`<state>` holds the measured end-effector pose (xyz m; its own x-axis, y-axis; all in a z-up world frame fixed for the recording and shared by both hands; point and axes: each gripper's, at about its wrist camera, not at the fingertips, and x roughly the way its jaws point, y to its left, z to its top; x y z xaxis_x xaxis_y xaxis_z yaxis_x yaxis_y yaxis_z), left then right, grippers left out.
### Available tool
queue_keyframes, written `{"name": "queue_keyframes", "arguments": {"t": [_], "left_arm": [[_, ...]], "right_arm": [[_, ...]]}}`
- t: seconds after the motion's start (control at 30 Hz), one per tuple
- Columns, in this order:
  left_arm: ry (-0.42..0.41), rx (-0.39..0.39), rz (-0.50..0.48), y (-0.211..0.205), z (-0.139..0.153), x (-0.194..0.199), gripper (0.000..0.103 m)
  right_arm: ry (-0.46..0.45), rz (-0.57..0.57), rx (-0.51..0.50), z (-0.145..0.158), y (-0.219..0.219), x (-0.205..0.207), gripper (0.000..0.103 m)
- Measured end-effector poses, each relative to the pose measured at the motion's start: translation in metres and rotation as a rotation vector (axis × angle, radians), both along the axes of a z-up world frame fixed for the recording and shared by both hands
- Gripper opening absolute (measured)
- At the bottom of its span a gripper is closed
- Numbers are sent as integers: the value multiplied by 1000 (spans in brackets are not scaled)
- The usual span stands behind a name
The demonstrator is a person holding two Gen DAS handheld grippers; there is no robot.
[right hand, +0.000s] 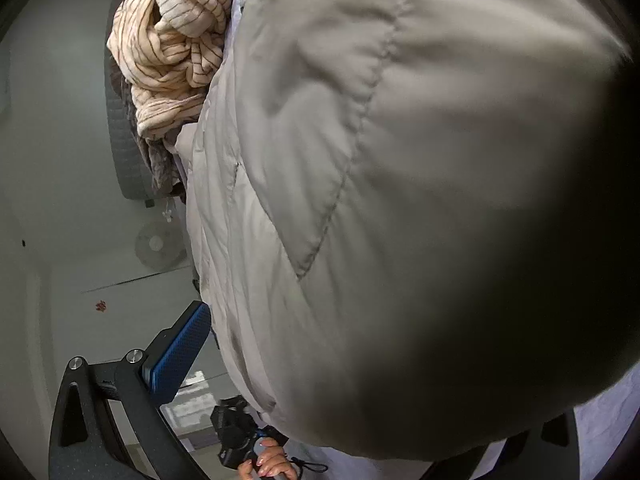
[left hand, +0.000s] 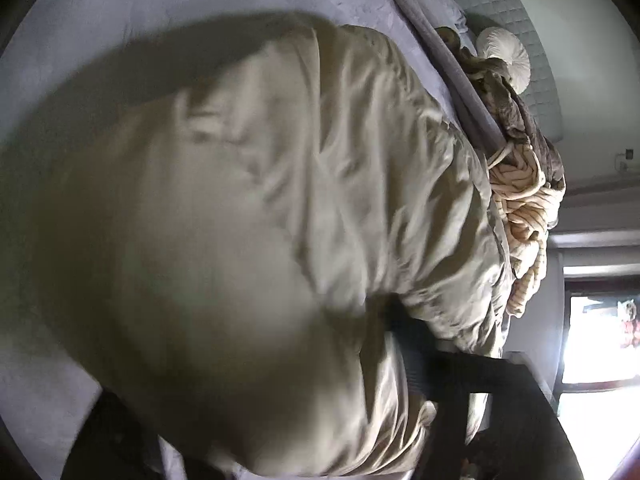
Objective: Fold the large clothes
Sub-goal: 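Grasp the folded coat with both tools and fold it over again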
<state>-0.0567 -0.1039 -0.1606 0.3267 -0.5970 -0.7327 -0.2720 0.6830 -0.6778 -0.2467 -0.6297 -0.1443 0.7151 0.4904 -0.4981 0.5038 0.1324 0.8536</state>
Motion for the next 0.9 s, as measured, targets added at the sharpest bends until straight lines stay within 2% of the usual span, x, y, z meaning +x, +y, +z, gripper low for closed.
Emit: {"name": "queue_keyframes", "arguments": {"t": [0.07, 0.1, 0.17, 0.2, 0.23, 0.27, 0.33, 0.57, 0.73, 0.9], "left_arm": [[-35, 38, -23, 0, 9, 0, 36], [-42, 51, -31, 0, 12, -1, 34], [-77, 88, -59, -2, 21, -2, 26], [-93, 106, -74, -4, 25, -3, 25], [-116, 136, -100, -7, 32, -4, 22], [-131, 158, -118, -10, 36, -3, 21], [-171, 210, -167, -16, 48, -6, 20], [-237, 234, -264, -4, 79, -29, 20], [-225, 232, -332, 8, 83, -55, 20], [-210, 228, -392, 27, 86, -96, 20]], "right_arm": [[12, -7, 7, -1, -2, -3, 97], [22, -13, 10, -2, -3, -4, 92], [58, -14, 6, -4, -4, -5, 61], [58, -16, 11, -5, -4, -7, 53], [51, -19, 12, -5, -4, -8, 39], [47, -20, 1, -2, -4, -10, 32], [33, -8, -34, 8, -1, -13, 25], [-19, 24, -85, 38, 9, -37, 21], [-10, 20, -112, 51, 25, -71, 21], [15, 5, -111, 51, 41, -117, 21]]}}
